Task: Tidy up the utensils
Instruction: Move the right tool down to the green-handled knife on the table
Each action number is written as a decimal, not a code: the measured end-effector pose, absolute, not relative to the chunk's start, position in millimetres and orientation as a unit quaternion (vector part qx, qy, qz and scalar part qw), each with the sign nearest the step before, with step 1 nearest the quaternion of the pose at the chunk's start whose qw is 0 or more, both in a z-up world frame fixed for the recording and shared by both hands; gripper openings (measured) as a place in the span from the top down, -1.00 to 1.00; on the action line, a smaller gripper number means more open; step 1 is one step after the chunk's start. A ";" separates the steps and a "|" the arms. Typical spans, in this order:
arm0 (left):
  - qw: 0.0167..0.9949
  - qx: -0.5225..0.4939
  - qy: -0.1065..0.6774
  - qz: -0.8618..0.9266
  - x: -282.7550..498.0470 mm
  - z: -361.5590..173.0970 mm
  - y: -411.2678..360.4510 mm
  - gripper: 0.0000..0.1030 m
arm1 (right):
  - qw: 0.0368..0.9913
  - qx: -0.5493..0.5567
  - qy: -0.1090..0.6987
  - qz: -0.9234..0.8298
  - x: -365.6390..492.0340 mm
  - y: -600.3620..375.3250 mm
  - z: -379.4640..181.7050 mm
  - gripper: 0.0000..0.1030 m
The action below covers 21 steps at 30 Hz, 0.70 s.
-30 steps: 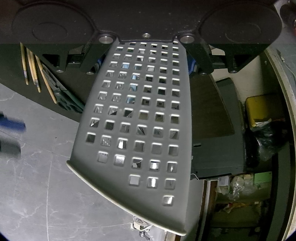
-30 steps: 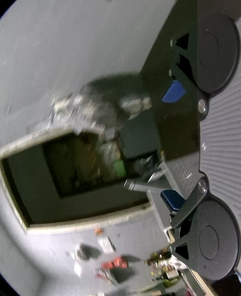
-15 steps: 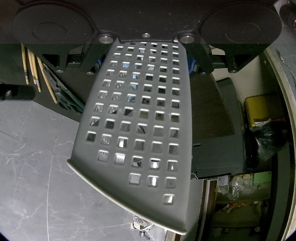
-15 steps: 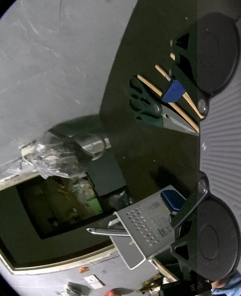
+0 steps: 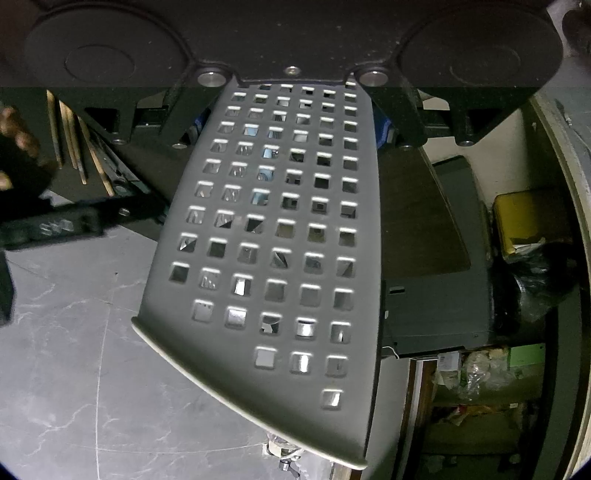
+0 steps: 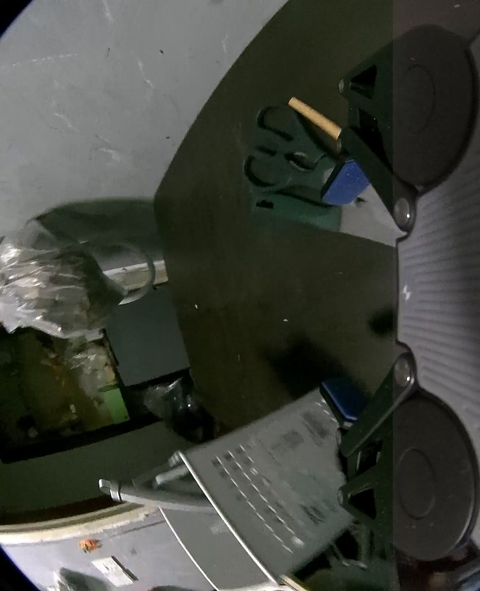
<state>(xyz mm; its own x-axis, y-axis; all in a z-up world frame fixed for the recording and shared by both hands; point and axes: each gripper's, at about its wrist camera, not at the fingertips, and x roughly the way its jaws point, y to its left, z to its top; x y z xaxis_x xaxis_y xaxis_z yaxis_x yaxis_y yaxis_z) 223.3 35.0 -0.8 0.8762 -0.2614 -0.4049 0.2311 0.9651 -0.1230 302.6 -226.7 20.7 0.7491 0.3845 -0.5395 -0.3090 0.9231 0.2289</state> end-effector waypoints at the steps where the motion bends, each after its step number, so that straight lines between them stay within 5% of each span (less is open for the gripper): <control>1: 0.968 -0.035 0.214 -0.128 223.4 -0.8 35.2 -0.50 | 0.934 0.056 0.302 0.183 308.3 -224.6 21.4 -0.98; 21: 0.968 -0.036 0.214 -0.128 224.5 -1.4 35.9 -0.51 | 0.934 0.027 0.334 0.124 339.6 -216.7 8.1 -0.50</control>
<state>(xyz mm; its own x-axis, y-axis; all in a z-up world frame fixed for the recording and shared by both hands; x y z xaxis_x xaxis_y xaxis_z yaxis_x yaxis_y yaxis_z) 224.5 35.9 -1.4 0.8757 -0.2632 -0.4049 0.2328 0.9647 -0.1236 339.6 -216.7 8.1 0.7455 0.2498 -0.6179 -0.2133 0.9678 0.1338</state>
